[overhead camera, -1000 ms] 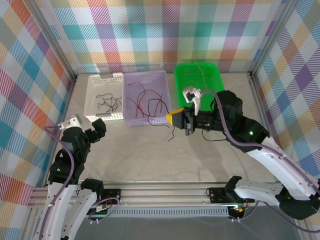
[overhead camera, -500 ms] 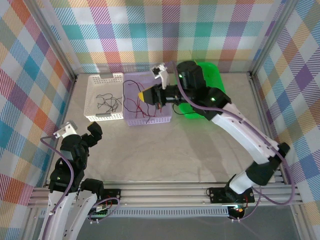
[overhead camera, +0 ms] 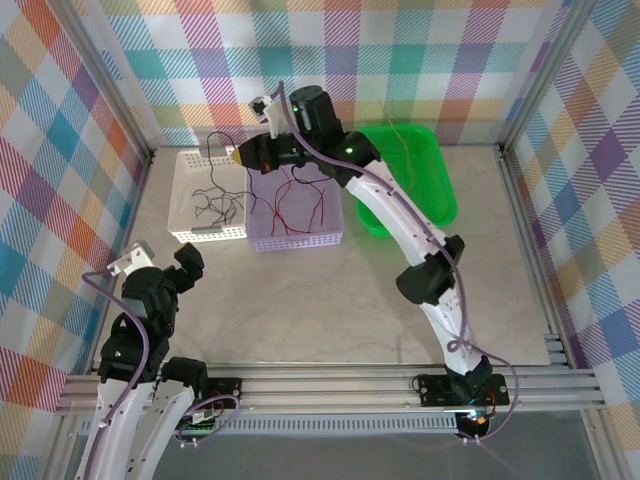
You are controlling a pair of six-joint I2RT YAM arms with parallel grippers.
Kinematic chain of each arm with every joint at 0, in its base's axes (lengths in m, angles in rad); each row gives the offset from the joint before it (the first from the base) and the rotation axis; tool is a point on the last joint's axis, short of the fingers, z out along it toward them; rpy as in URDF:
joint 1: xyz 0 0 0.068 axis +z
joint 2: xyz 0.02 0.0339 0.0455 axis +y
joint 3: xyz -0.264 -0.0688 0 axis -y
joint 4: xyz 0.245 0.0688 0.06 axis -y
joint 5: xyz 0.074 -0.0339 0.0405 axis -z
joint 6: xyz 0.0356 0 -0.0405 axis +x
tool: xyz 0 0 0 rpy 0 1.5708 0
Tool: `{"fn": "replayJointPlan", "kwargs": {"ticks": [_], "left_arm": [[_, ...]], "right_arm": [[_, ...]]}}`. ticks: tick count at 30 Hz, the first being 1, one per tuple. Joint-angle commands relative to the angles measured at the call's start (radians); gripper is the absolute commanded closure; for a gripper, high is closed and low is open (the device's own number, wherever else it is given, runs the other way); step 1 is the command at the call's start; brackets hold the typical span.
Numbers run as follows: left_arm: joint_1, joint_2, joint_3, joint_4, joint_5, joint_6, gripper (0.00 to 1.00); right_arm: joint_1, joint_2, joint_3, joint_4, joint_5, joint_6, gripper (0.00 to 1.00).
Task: Untangle the cables
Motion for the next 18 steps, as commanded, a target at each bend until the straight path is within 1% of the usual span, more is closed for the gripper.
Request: {"fn": "replayJointPlan", "kwargs": {"ticks": [1, 10, 13, 18], "left_arm": [[-0.01, 0.007, -0.005, 0.029, -0.005, 0.009, 0.0], [-0.01, 0.011, -0.006, 0.032, 0.015, 0.008, 0.0], [-0.009, 0.017, -0.004, 0.034, 0.024, 0.008, 0.0], [-0.009, 0.015, -0.004, 0.036, 0.033, 0.008, 0.0]], "right_arm": [[-0.01, 0.047, 0.064, 0.019, -0.062, 0.035, 1.0], [-0.01, 0.115, 0.065, 0.26, -0.209, 0.098, 1.0], [-0.01, 0.107, 0.064, 0.329, -0.223, 0.112, 1.0], [-0.01, 0.084, 0.062, 0.393, -0.188, 0.122, 1.0]]}}
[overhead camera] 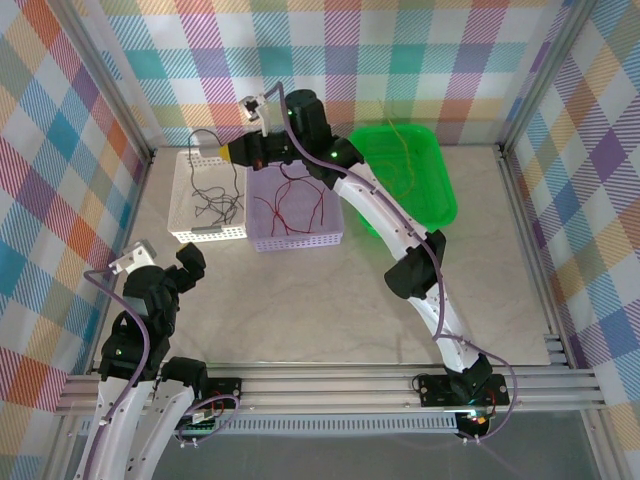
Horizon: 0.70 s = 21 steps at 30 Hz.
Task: Untangle the cables
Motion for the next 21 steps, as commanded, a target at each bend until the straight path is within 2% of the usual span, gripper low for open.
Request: {"fn": "replayJointPlan", "kwargs": {"ticks": [1, 6, 16, 21], "left_arm": [[-0.01, 0.004, -0.004, 0.037, 0.016, 0.007, 0.0], [-0.009, 0.002, -0.004, 0.036, 0.022, 0.005, 0.0], [-0.003, 0.005, -0.005, 0.044, 0.03, 0.007, 0.0], [0.001, 0.003, -0.005, 0.044, 0.033, 0.005, 0.0]], "right_arm": [[-0.002, -0.031, 0.032, 0.107, -0.005, 0.016, 1.0], [-0.004, 0.016, 0.033, 0.119, 0.024, 0.012, 1.0], [-0.004, 0.257, 0.077, 0.2, 0.051, 0.075, 1.0], [-0.002, 0.311, 0.077, 0.199, 0.072, 0.067, 1.0]]}}
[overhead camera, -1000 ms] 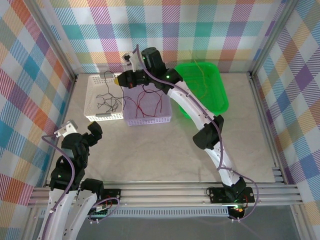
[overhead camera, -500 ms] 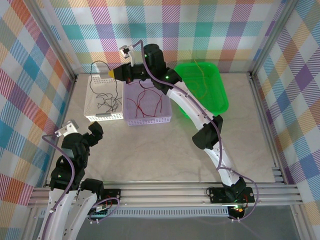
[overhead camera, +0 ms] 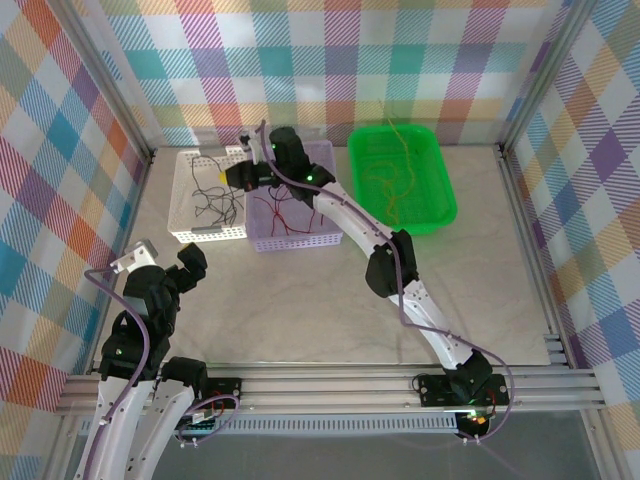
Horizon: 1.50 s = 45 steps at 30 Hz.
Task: Untangle the cables
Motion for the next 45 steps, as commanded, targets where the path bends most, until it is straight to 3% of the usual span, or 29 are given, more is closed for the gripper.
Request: {"fn": "replayJointPlan", "kwargs": {"ticks": [1, 9, 19, 37, 45], "left_arm": [[0.002, 0.001, -0.004, 0.044, 0.016, 0.005, 0.0], [0.007, -0.002, -0.004, 0.044, 0.024, 0.004, 0.0], [0.009, -0.008, -0.004, 0.043, 0.027, 0.003, 0.0], [0.01, -0.011, -0.006, 0.044, 0.034, 0.001, 0.0], [0.015, -0.01, -0.007, 0.048, 0.039, 0.002, 0.0]], "right_arm": [[-0.002, 0.0, 0.022, 0.034, 0.015, 0.005, 1.0], [0.009, 0.029, 0.001, 0.006, 0.149, 0.027, 1.0], [-0.017, 0.053, 0.002, 0.258, 0.103, 0.455, 1.0], [0.011, 0.126, 0.011, 0.06, 0.321, 0.108, 1.0], [0.049, 0.134, 0.01, -0.024, 0.33, 0.015, 1.0]]}}
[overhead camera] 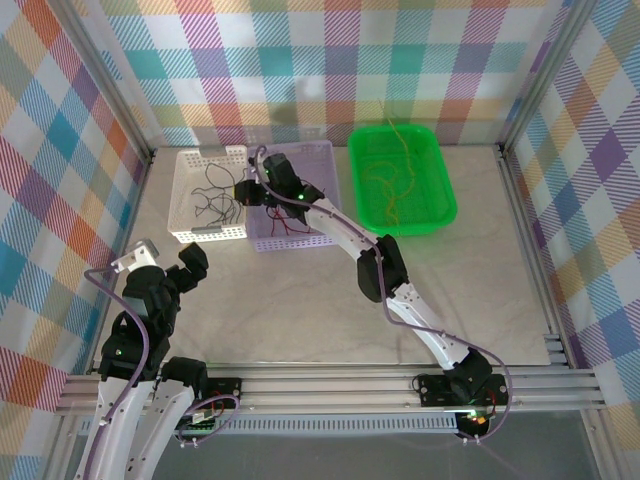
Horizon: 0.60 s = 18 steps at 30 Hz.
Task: Untangle the cables
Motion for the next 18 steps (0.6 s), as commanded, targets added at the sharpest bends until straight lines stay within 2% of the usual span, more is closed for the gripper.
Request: {"fn": "replayJointPlan", "kwargs": {"ticks": [1, 2, 7, 11, 15, 18], "left_arm": [[0.008, -0.005, -0.007, 0.038, 0.013, 0.002, 0.0], [0.008, -0.005, -0.008, 0.036, 0.012, 0.002, 0.0], [0.008, -0.001, -0.007, 0.038, 0.014, 0.002, 0.0], [0.012, 0.008, -0.005, 0.036, 0.012, 0.004, 0.0], [0.012, 0.018, -0.004, 0.032, 0.009, 0.001, 0.0], [0.013, 0.03, 0.0, 0.028, 0.009, 0.002, 0.0]], "right_arm": [[0.028, -0.012, 0.014, -0.04, 0.004, -0.082, 0.99], [0.033, -0.021, 0.014, -0.055, 0.006, -0.098, 0.92], [0.036, -0.082, 0.01, -0.106, -0.007, -0.152, 0.74], [0.036, -0.155, -0.001, -0.153, 0.016, -0.217, 0.46], [0.038, -0.241, -0.018, -0.195, 0.042, -0.278, 0.28], [0.038, -0.312, -0.042, -0.211, 0.079, -0.334, 0.09]]}}
